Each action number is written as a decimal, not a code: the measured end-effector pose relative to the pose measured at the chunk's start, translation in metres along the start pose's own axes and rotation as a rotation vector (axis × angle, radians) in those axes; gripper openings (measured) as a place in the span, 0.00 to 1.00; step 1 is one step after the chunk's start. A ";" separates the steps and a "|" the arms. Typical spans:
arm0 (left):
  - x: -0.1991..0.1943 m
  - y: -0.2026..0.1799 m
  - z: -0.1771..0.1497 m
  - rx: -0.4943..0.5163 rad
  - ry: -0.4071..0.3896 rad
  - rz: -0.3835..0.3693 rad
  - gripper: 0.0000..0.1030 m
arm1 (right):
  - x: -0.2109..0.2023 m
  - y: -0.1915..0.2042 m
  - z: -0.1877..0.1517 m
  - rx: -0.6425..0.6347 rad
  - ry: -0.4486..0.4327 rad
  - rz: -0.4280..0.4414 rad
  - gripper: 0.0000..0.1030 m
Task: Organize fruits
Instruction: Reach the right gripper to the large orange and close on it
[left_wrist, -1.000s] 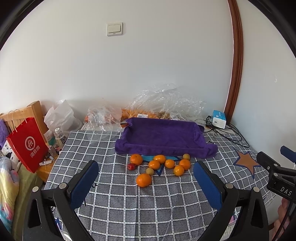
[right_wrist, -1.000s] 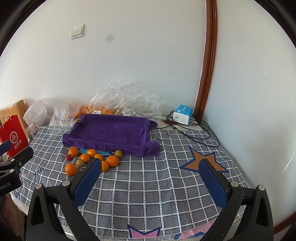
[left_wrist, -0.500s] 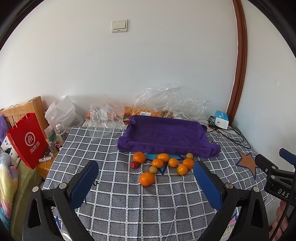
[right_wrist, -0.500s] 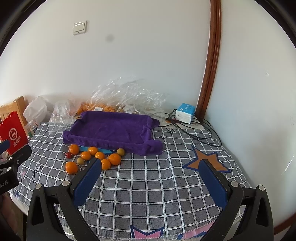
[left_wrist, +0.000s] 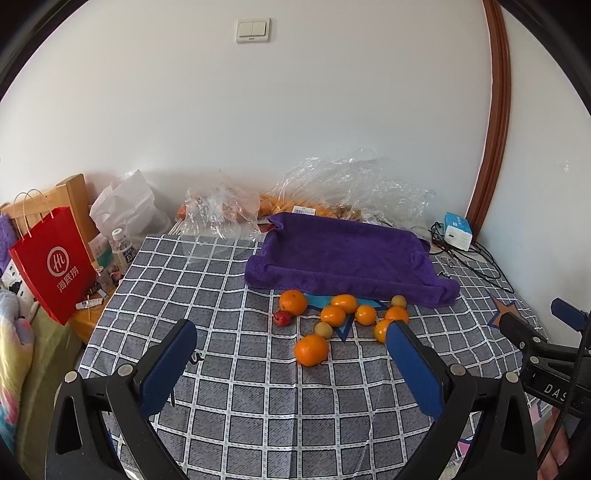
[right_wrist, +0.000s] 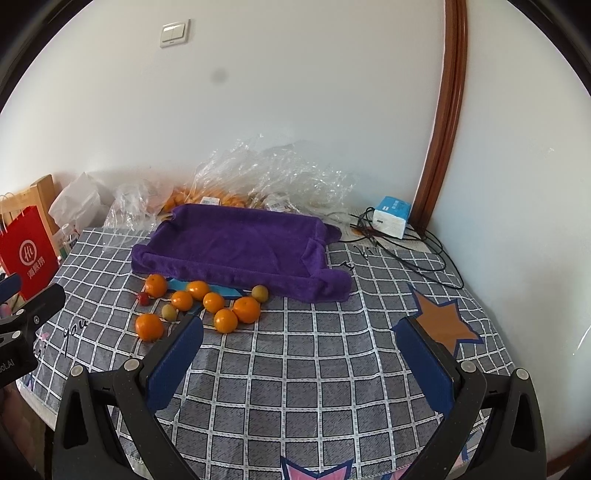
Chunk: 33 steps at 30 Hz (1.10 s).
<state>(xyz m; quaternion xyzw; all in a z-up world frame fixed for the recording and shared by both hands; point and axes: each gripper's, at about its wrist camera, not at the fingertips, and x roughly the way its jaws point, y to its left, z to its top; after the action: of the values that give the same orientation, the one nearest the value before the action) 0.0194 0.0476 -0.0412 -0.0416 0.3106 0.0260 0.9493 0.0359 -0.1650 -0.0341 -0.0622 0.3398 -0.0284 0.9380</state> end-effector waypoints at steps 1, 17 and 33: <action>0.005 0.002 -0.002 -0.006 0.011 0.001 1.00 | 0.005 0.003 0.000 -0.005 0.009 0.000 1.00; 0.093 0.038 -0.033 -0.021 0.154 0.057 0.97 | 0.086 0.020 -0.019 -0.044 0.083 0.012 0.98; 0.134 0.061 -0.047 -0.096 0.232 -0.026 0.72 | 0.163 0.011 -0.017 0.069 0.183 0.178 0.56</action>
<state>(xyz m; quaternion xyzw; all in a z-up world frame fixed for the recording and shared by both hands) 0.0950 0.1074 -0.1617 -0.0936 0.4164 0.0236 0.9040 0.1501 -0.1718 -0.1518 0.0034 0.4271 0.0379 0.9034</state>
